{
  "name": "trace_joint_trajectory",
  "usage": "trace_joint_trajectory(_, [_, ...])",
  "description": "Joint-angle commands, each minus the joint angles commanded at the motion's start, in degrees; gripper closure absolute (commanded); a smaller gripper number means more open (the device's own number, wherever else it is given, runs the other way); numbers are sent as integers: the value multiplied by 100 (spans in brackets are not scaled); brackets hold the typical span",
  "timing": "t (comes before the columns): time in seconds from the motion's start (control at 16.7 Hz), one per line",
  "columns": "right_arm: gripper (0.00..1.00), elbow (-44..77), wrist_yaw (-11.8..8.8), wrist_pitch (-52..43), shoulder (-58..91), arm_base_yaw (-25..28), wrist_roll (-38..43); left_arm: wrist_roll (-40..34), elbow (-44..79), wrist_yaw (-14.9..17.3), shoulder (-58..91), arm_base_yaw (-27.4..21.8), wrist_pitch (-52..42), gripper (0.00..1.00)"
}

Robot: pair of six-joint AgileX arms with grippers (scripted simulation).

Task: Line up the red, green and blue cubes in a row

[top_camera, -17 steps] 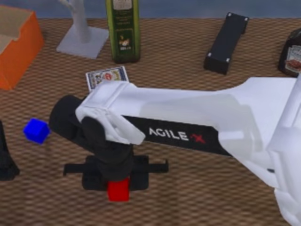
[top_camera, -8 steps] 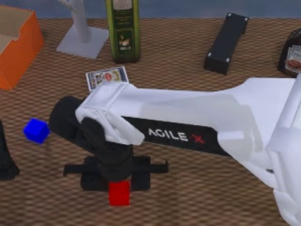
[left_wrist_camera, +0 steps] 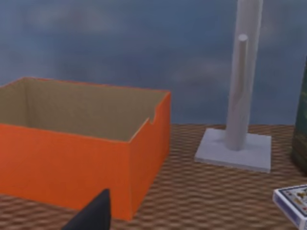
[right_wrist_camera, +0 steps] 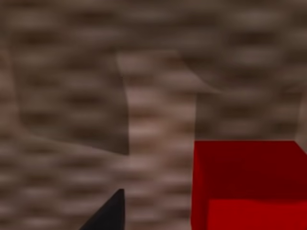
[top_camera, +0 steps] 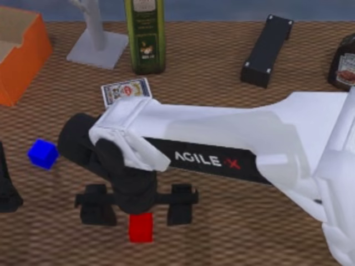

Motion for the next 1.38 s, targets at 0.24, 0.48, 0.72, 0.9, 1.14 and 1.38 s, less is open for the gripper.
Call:
trace_joint_trajectory(0.24, [0,0,0,0,0,0,0,0,0,0,0,0,0,0])
trace_joint_trajectory(0.48, [0,232,4,-238,-30,8,14,0,0,0,0,0,0,0])
trace_joint_trajectory(0.72, [0,920,-3,-1148,-169,47,30,0,0,0,0,0,0,0])
trace_joint_trajectory(0.9, [0,1175,-2,-1423,-250,64,17,0,0,0,0,0,0,0])
trace_joint_trajectory(1.14, [0,1165,-2,-1409,-231,32,17,0,0,0,0,0,0,0])
trace_joint_trajectory(1.38, [0,690,179,-1090,-797,-214,-319,-119,488,-8,503,-97,-343,0])
